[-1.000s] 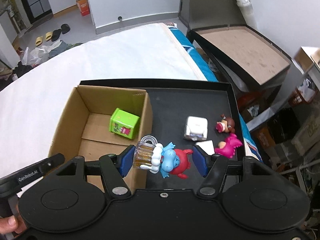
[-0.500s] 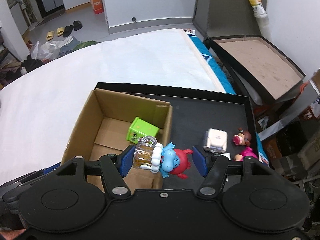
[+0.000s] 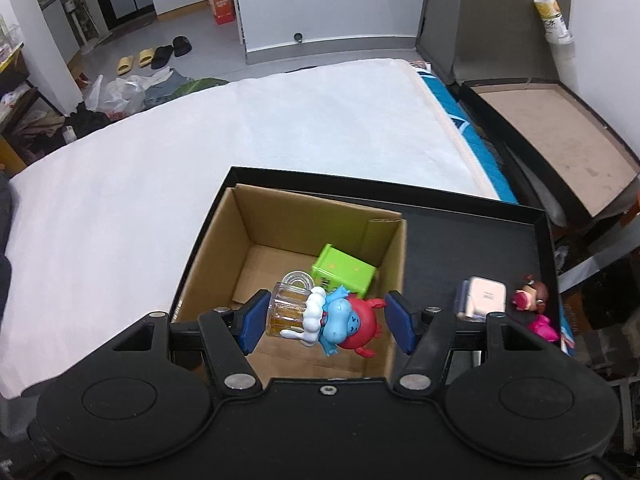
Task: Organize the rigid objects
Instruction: 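Open the right gripper to release the figurine into the box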
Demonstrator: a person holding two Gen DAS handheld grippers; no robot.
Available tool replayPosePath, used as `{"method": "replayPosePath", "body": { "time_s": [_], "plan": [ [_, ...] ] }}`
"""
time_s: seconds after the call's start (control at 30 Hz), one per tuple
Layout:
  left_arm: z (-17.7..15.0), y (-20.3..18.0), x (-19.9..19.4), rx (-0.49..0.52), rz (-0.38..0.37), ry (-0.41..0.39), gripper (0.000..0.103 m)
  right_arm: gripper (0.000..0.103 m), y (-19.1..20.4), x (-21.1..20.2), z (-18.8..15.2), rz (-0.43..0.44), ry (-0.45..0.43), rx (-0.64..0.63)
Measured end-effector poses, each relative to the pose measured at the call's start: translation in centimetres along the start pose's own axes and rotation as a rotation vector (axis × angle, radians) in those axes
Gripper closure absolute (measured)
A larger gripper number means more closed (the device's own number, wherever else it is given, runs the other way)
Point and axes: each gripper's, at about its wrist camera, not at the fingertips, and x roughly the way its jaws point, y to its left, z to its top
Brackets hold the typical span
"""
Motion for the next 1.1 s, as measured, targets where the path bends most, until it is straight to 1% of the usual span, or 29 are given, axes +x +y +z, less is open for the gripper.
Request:
{"method": "replayPosePath", "body": {
  "time_s": [0.27, 0.53, 0.7, 0.73, 0.77, 0.8, 0.9, 1.1],
  "plan": [
    [-0.1, 0.1, 0.0, -0.003, -0.001, -0.002, 0.081, 0.042, 0.9, 1.6, 0.2, 0.014, 0.017, -0.022],
    [0.0, 0.5, 0.0, -0.008, -0.006, 0.004, 0.081, 0.042, 1.4, 3.0, 0.9, 0.050, 0.019, 0.008],
    [0.0, 0.4, 0.1, -0.007, -0.007, 0.007, 0.082, 0.041, 1.8, 3.2, 1.6, 0.113, 0.004, 0.060],
    [0.0, 0.4, 0.1, -0.008, -0.007, 0.007, 0.082, 0.036, 1.9, 3.0, 1.7, 0.132, -0.013, 0.070],
    [0.0, 0.4, 0.1, -0.009, -0.007, 0.007, 0.082, 0.026, 1.9, 2.7, 1.8, 0.155, -0.035, 0.081],
    [0.0, 0.4, 0.1, -0.010, 0.003, 0.004, 0.084, 0.022, 1.9, 2.3, 1.9, 0.164, -0.052, 0.089],
    [0.1, 0.6, 0.0, -0.021, -0.024, 0.002, 0.084, 0.021, 1.8, 1.4, 2.1, 0.163, -0.081, 0.078],
    [0.0, 0.6, -0.2, -0.016, -0.019, -0.003, 0.085, 0.021, 1.1, 0.6, 1.8, 0.133, -0.075, 0.058]
  ]
}}
